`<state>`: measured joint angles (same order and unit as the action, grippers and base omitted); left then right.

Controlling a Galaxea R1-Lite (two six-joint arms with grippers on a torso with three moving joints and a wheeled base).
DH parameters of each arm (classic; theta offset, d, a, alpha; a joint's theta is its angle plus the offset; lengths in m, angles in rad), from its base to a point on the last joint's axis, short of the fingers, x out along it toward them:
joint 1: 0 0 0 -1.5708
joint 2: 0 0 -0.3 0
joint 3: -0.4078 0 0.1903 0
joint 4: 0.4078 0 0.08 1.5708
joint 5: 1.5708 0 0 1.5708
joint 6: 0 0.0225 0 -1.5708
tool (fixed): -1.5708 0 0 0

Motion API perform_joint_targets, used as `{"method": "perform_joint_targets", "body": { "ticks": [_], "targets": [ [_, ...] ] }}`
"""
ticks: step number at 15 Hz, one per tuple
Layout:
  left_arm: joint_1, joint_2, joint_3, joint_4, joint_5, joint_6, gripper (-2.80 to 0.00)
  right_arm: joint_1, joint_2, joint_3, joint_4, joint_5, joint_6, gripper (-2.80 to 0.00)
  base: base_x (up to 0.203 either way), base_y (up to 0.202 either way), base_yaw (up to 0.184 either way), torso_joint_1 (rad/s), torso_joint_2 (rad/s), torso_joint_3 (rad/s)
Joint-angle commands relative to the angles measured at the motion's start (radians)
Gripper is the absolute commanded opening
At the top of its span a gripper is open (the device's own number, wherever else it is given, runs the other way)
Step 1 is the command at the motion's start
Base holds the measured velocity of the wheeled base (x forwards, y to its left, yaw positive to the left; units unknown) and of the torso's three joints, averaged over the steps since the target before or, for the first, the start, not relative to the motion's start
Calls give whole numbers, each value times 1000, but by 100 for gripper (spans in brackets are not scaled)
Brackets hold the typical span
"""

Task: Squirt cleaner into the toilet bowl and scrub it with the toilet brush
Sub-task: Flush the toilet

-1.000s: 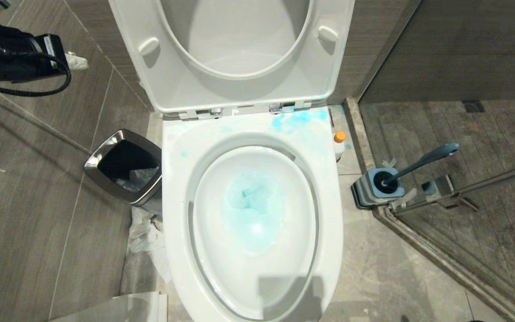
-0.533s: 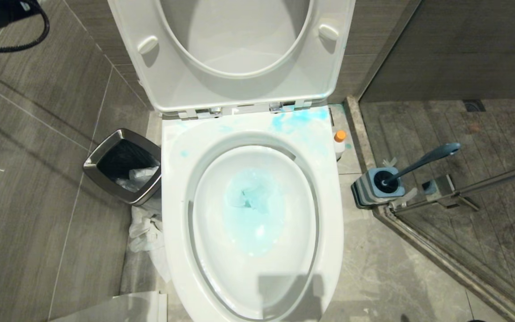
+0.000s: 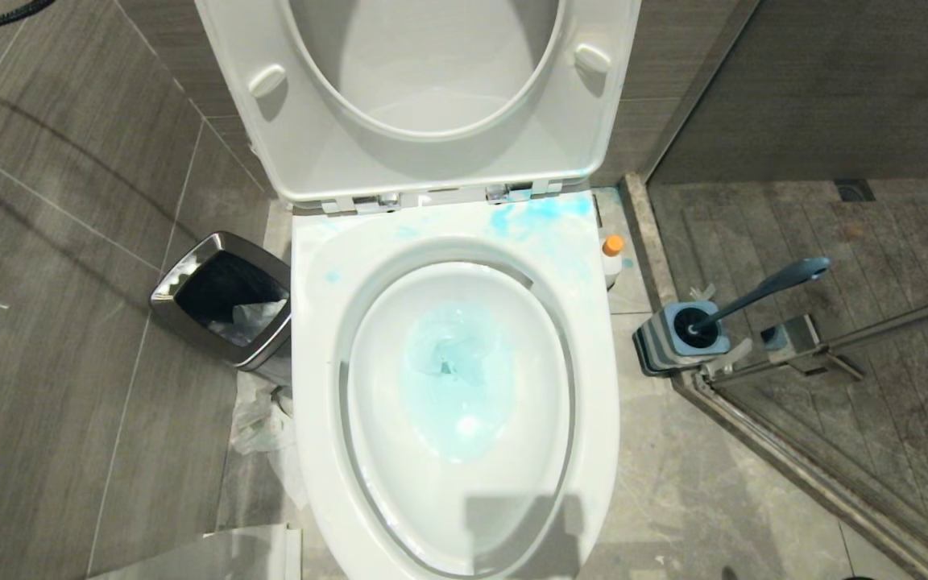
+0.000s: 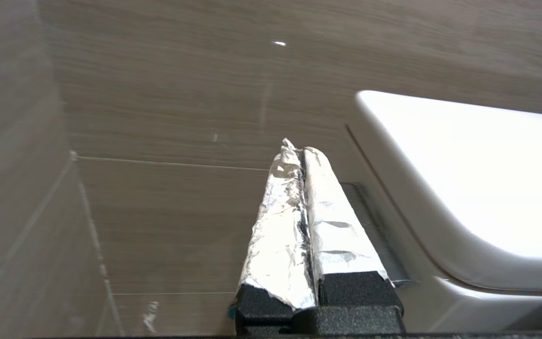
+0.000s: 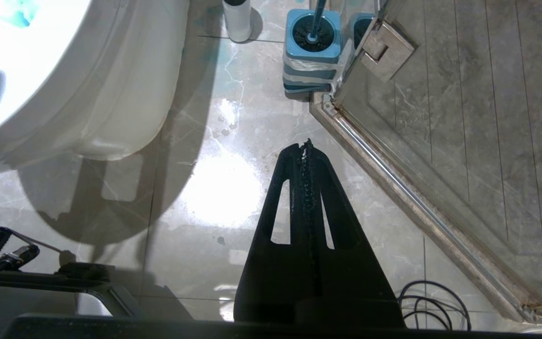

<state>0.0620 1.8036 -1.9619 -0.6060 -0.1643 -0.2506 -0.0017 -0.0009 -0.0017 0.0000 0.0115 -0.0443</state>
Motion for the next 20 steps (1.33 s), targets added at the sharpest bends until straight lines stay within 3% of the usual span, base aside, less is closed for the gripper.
{"method": "perform_joint_targets", "body": {
  "ticks": [1, 9, 17, 20],
  "targets": [
    [-21, 16, 0, -2, -4, -13, -280, 0, 1, 0, 0, 1, 0, -280, 0, 0, 0, 0, 0, 0],
    [-74, 49, 0, 9, -14, -108, -280, 0, 1, 0, 0, 1, 0, -280, 0, 0, 0, 0, 0, 0],
    [-99, 81, 0, 3, -44, -130, -280, 0, 1, 0, 0, 1, 0, -280, 0, 0, 0, 0, 0, 0],
    [-115, 107, 0, 2, -91, -127, -280, 0, 1, 0, 0, 1, 0, -280, 0, 0, 0, 0, 0, 0]
  ]
}}
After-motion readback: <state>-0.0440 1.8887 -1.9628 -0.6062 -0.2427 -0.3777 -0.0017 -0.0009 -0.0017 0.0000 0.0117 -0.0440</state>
